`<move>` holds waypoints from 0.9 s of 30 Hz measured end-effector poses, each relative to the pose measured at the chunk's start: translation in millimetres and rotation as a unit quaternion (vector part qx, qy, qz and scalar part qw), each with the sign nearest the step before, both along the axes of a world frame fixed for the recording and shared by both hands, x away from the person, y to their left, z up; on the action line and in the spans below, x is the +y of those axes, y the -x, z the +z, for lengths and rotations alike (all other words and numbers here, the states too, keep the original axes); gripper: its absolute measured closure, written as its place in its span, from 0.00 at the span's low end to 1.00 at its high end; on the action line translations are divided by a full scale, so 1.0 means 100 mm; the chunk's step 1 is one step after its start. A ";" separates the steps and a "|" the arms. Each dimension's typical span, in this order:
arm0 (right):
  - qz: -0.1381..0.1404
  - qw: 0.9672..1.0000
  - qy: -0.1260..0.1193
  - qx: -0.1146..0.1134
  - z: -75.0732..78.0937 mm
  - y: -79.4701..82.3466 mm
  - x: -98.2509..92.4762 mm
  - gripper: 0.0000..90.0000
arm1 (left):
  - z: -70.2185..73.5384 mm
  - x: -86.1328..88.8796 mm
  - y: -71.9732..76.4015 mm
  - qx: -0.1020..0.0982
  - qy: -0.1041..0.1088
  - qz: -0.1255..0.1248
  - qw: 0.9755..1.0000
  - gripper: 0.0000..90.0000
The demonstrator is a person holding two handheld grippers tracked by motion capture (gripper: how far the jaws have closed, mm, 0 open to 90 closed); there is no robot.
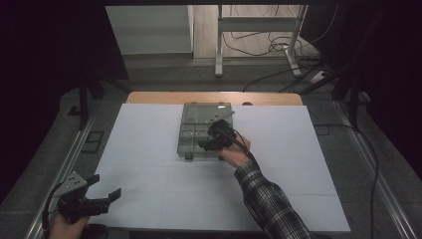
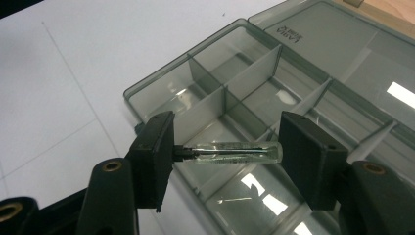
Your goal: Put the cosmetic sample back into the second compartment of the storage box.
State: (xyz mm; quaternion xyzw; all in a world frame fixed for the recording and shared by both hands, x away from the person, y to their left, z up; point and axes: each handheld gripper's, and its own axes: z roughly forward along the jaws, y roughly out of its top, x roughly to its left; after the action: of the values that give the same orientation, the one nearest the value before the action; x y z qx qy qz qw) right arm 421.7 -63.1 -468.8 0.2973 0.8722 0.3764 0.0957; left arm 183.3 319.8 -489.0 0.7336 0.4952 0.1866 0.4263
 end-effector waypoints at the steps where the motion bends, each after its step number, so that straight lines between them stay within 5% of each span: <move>1: 0.001 1.000 0.001 0.000 -0.01 -0.02 0.01 0.44 | 0.00 0.00 0.00 0.000 0.000 0.000 1.000 0.04; 27: -0.019 1.000 0.013 -0.003 -0.13 -0.40 0.20 0.44 | 0.00 0.01 -0.01 0.004 0.001 -0.003 1.000 0.04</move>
State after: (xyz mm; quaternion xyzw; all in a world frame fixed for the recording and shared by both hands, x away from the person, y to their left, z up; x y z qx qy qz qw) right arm 462.0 -43.0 -481.8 0.3117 0.8707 0.3643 0.1094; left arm 184.0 320.5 -489.2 0.7355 0.4949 0.1818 0.4256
